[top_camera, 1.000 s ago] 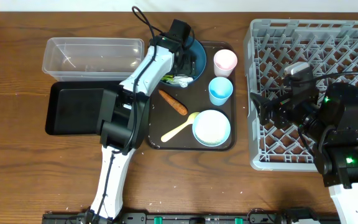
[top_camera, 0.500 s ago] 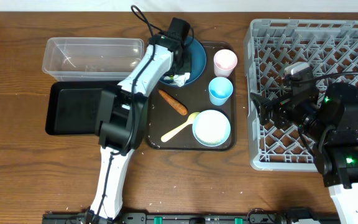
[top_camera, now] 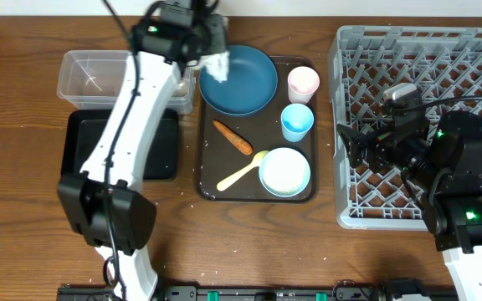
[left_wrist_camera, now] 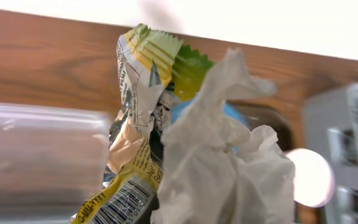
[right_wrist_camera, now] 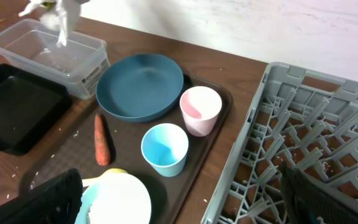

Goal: Sort waste into correct bins and load items into the dishwasher rack
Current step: 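Carry the wrappers with the left gripper and drop them into the clear bin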

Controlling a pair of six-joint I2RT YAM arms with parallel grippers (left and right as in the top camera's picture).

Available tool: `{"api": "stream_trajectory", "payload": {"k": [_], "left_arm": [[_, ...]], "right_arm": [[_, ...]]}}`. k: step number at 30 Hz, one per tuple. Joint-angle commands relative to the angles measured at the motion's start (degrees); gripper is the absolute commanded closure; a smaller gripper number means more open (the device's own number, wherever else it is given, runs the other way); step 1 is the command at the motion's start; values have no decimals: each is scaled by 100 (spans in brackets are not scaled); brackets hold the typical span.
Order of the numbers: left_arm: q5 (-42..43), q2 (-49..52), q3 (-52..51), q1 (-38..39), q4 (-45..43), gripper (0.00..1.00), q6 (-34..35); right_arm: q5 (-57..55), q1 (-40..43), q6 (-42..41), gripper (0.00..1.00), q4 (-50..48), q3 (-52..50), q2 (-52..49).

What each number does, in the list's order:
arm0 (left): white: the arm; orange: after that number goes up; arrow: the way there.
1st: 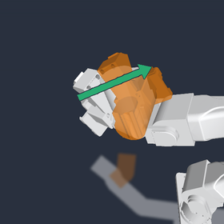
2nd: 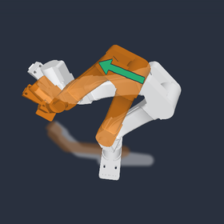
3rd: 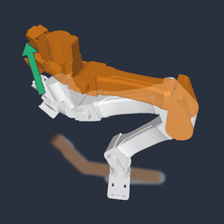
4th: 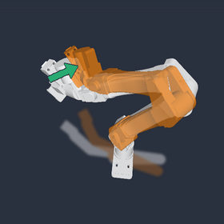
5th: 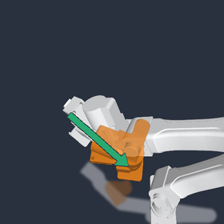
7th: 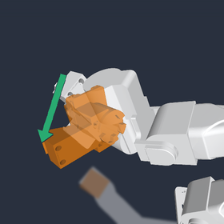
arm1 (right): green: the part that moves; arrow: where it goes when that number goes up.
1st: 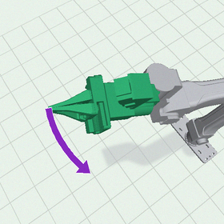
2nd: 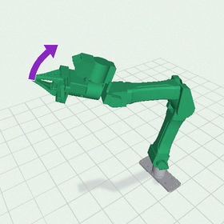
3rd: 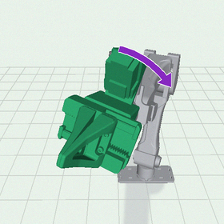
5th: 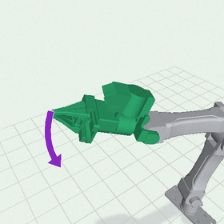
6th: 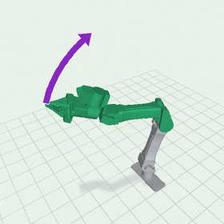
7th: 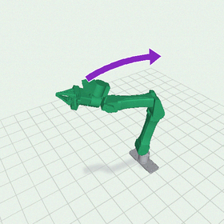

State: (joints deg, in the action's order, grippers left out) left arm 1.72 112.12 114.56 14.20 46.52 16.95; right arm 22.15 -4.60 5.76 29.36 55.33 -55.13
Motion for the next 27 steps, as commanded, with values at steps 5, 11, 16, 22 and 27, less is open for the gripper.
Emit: {"api": "stream_trajectory", "payload": {"k": [5, 11, 16, 22, 27], "left_arm": [[-890, 468, -140, -796, 175, 94, 212], [-885, 975, -175, -1272, 175, 94, 785], [-887, 1353, -175, -1375, 219, 94, 1172], [-885, 1596, -175, -1375, 232, 90, 1231], [-841, 1545, -173, -1375, 310, 48, 1123]], "right_arm": [[39, 83, -103, 1, 22, 122, -2], [39, 83, -103, 1, 20, 122, 0], [39, 83, -103, 2, 22, 122, 0], [39, 83, -153, 2, 28, 122, 0], [39, 83, -168, 1, 28, 122, 0]]}}
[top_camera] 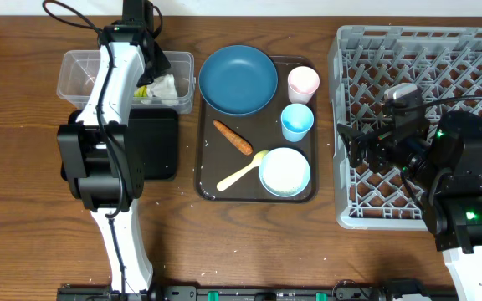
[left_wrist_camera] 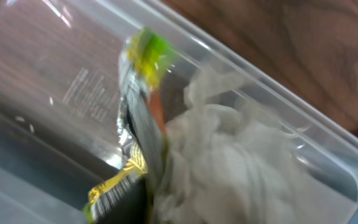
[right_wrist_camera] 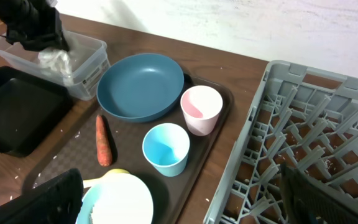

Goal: Sort waste into correct bins and load items into the dishwasher rack
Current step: 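Carry the wrappers with the left gripper and drop them into the clear bin, then reach the left gripper to the carrot and grasp it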

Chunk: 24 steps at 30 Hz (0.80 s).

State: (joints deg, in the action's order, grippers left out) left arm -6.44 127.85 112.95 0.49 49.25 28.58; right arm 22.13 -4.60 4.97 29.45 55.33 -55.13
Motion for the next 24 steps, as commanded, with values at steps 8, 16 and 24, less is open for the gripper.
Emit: {"api": "stream_trajectory", "payload": {"k": [8, 16, 24], "left_arm": [[-24, -540, 72, -4, 81, 29, -564], [496, -1541, 70, 315, 1088, 30, -1226], [752, -1838, -166, 1410, 2520, 29, -439]], "right_arm": [[42, 83, -90, 1, 13, 122, 0], [63, 83, -87, 1, 11, 122, 0], [63, 83, -87, 1, 11, 122, 0]]}}
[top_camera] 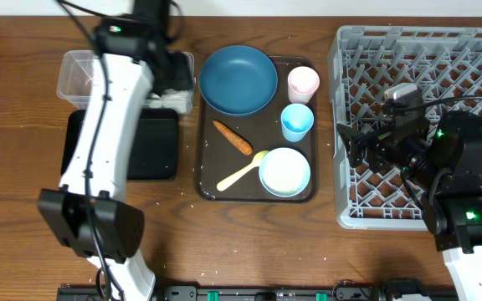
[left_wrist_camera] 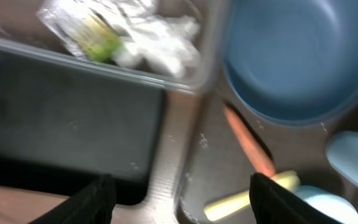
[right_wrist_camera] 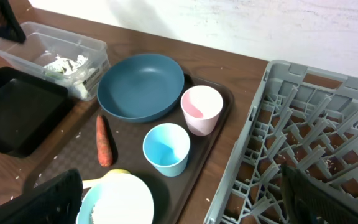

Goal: Sort waste into correct bins and load items into the dishwasher rack
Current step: 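Reach the left gripper to the carrot and grasp it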

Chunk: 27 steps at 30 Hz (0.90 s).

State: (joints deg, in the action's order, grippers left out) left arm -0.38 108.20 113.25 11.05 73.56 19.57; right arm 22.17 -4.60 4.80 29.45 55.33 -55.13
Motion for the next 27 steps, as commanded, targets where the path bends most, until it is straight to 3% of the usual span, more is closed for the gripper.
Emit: {"api": "stream_trajectory", "payload": {"k": [1, 5, 11, 19, 27], "left_arm": [[144, 127, -323, 501, 61, 29, 592], [144, 127, -1062, 1043, -455, 29, 1259], [129, 127, -2396, 1526, -1991, 29, 1961], [127, 160, -3595, 1604, -3862, 30, 1954], [129, 459, -3755, 1604, -4138, 30, 1952]], "right_arm": [[59, 83, -72, 1, 13, 122, 0], [59, 83, -72, 1, 13, 122, 0], [59, 83, -72, 1, 20, 122, 0], [59, 83, -72, 1, 44, 122, 0], [57, 83, -70, 1, 81, 122, 0]]}}
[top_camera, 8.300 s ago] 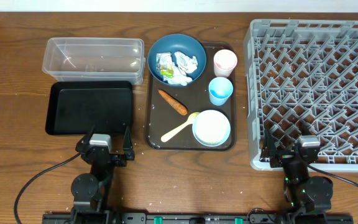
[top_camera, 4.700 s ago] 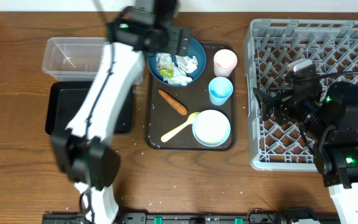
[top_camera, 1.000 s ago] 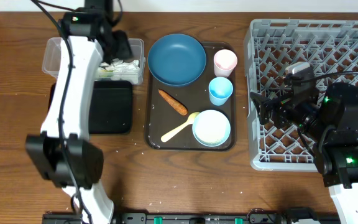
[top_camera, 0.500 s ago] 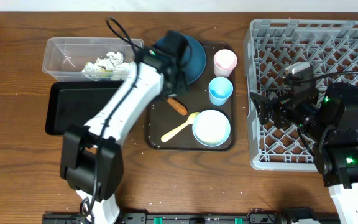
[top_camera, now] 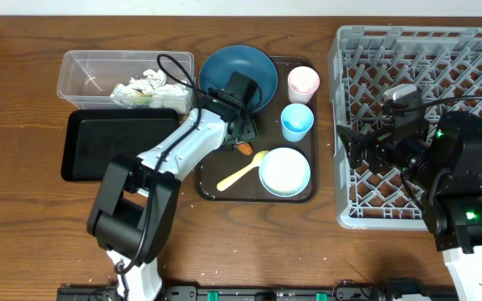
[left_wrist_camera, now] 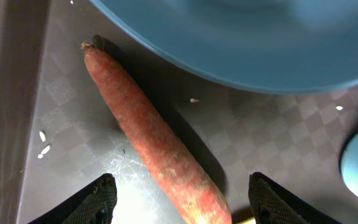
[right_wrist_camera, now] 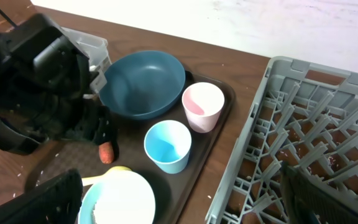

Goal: Sort waste into correct bins and load items into the dishwasher rack
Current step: 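Reach the left gripper to the carrot and grasp it, then move the carrot with the left gripper onto the black tray and release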

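An orange carrot (left_wrist_camera: 157, 146) lies on the brown tray (top_camera: 209, 189), just below the blue plate (top_camera: 262, 67). My left gripper (left_wrist_camera: 182, 208) is open and low over it, one finger on each side of the carrot's lower end, not closed on it. In the overhead view the left gripper (top_camera: 239, 132) hides most of the carrot. A crumpled wrapper and tissue (top_camera: 143, 87) lie in the clear bin (top_camera: 86, 73). My right gripper (right_wrist_camera: 185, 205) hangs open at the left edge of the grey dish rack (top_camera: 475, 50), holding nothing.
On the tray also stand a pink cup (top_camera: 303, 83), a light blue cup (top_camera: 297, 122), a pale bowl (top_camera: 284, 171) and a yellow spoon (top_camera: 238, 176). A black bin (top_camera: 115, 149) lies in front of the clear bin. Crumbs dot the tray and table.
My left gripper was open and high over the edge between the bins and the tray. Now it is down on the tray with its fingers on either side of the carrot. The right arm is unmoved.
My left gripper held a wrapper and a tissue in the air by the blue plate. Then it was down inside the clear bin with them. Then it was open above, the waste lying in the bin. Now it is open around the carrot.
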Controlling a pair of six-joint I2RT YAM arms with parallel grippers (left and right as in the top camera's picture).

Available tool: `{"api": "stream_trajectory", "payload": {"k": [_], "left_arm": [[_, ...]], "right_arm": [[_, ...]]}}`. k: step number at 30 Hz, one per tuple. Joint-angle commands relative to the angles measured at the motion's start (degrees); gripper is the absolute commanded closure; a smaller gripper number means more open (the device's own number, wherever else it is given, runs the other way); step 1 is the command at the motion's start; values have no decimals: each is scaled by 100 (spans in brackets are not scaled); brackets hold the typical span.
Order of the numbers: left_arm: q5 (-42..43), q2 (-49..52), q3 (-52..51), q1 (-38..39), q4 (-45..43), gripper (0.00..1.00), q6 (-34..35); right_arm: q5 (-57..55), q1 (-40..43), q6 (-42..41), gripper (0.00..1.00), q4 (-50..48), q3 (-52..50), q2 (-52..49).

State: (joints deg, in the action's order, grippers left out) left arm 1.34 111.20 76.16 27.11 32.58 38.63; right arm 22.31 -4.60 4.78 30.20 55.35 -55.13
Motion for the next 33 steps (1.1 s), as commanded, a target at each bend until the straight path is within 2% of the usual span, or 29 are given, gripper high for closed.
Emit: {"api": "stream_trajectory", "payload": {"k": [1, 5, 9, 22, 27, 33], "left_arm": [[-42, 205, -46, -2, -59, 30, 48], [57, 409, -46, -2, -98, 31, 48], [168, 466, -46, -2, -138, 39, 48], [503, 444, -44, 9, -15, 81, 46], [529, 127, 4, 7, 0, 81, -278], [509, -498, 26, 7, 205, 81, -354]], "right_arm": [[44, 83, -68, 1, 9, 120, 0], [44, 83, -68, 1, 52, 120, 0], [42, 83, -66, 1, 92, 120, 0], [42, 83, -66, 1, 168, 120, 0], [39, 83, -63, 1, 184, 120, 0], [42, 83, -66, 1, 184, 120, 0]]}}
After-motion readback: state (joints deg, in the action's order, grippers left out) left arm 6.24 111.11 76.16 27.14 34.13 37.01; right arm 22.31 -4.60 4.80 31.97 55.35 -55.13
